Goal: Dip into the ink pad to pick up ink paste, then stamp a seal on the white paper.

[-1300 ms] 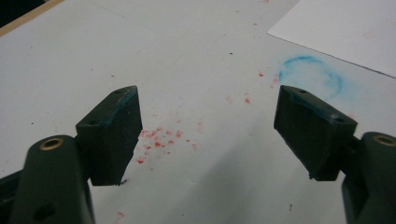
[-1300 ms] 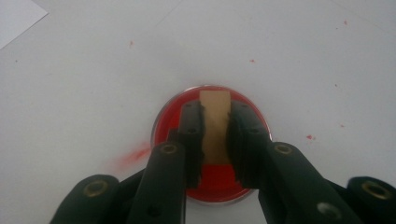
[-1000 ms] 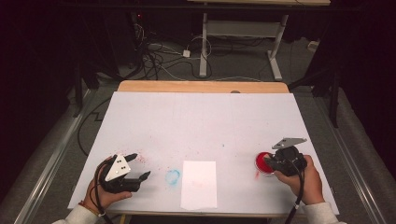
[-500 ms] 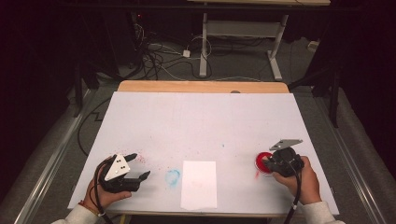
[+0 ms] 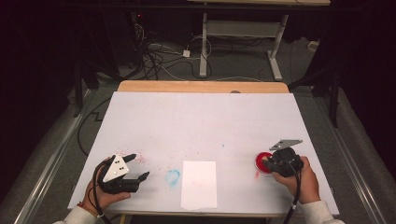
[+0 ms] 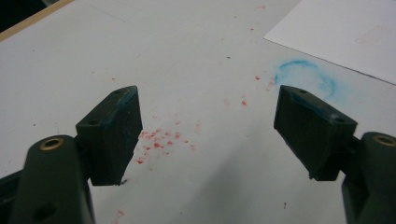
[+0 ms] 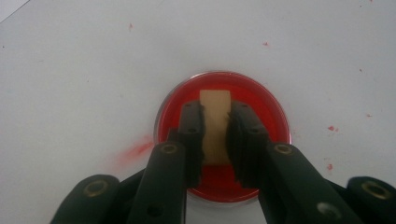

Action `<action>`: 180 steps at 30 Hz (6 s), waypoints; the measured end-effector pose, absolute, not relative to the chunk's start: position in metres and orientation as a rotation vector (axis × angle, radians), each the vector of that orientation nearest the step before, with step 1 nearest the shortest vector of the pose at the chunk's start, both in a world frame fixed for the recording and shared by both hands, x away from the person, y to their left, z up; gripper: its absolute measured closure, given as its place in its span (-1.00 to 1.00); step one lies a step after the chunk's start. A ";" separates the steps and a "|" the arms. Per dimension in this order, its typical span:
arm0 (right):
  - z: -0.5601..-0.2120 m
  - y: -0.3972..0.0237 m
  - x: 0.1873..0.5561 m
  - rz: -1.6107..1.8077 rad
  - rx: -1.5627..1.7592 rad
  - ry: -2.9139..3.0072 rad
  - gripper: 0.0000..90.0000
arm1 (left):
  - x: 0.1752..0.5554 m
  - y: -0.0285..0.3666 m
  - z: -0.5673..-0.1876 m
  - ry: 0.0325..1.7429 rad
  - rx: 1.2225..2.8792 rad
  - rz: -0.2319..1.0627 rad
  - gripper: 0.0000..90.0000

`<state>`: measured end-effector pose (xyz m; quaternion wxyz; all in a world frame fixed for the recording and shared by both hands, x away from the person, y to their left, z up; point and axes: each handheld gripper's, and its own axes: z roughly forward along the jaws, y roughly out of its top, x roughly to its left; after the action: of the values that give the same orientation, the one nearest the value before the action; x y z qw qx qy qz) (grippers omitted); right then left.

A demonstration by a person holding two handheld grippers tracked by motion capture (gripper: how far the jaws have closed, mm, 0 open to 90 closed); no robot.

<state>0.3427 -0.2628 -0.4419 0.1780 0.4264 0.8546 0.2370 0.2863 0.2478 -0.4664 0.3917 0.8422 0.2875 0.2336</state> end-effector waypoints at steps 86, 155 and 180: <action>-0.378 -0.236 0.309 1.117 0.941 2.299 0.69 | 0.281 0.244 -0.467 0.721 2.169 0.616 -0.49; -0.383 -0.133 0.309 1.126 0.583 2.527 0.69 | 0.267 0.260 -0.472 0.778 2.170 0.626 -0.49; -0.418 -0.105 0.299 1.019 0.511 2.658 0.69 | 0.268 0.255 -0.471 0.761 2.182 0.634 -0.49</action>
<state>0.2992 -0.1054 -0.4185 0.1242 0.1753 0.9119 0.3496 0.2678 0.2551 -0.4706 0.3640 0.8482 0.2956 0.2464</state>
